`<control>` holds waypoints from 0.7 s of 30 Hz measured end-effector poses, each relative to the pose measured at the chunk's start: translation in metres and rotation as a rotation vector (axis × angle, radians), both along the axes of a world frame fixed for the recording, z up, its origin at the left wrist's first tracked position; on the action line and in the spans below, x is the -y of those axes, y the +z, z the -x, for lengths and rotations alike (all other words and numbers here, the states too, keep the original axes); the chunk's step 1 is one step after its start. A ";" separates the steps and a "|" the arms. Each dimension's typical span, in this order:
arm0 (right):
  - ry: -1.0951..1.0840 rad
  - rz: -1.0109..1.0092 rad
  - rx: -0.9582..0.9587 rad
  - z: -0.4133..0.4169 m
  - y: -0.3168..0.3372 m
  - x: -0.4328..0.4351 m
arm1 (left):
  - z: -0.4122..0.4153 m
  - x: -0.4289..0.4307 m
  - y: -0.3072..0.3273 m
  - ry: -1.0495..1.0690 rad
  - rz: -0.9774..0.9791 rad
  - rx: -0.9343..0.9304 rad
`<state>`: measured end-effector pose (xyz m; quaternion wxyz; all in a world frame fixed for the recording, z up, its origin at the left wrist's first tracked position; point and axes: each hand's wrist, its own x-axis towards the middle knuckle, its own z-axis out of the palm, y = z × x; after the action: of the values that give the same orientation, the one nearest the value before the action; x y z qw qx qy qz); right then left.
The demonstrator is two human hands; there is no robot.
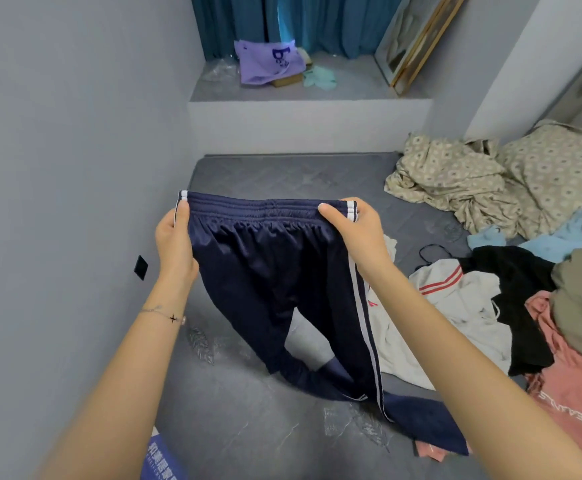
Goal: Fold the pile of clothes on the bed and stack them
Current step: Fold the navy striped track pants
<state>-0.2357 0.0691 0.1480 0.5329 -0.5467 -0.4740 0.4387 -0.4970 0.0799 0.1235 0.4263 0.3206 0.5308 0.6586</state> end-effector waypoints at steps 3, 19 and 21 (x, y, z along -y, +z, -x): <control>0.005 -0.130 0.040 0.008 0.036 -0.001 | -0.004 -0.005 0.020 0.039 -0.059 -0.078; -0.023 -0.290 -0.165 0.025 0.138 -0.008 | 0.001 -0.004 0.130 0.182 -0.294 -0.144; -0.039 -0.158 -0.227 0.028 0.117 -0.011 | -0.009 -0.003 0.115 0.137 -0.253 -0.142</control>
<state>-0.2633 0.0804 0.2654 0.6328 -0.4592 -0.4330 0.4485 -0.4883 0.0826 0.2380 0.2982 0.3805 0.4930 0.7234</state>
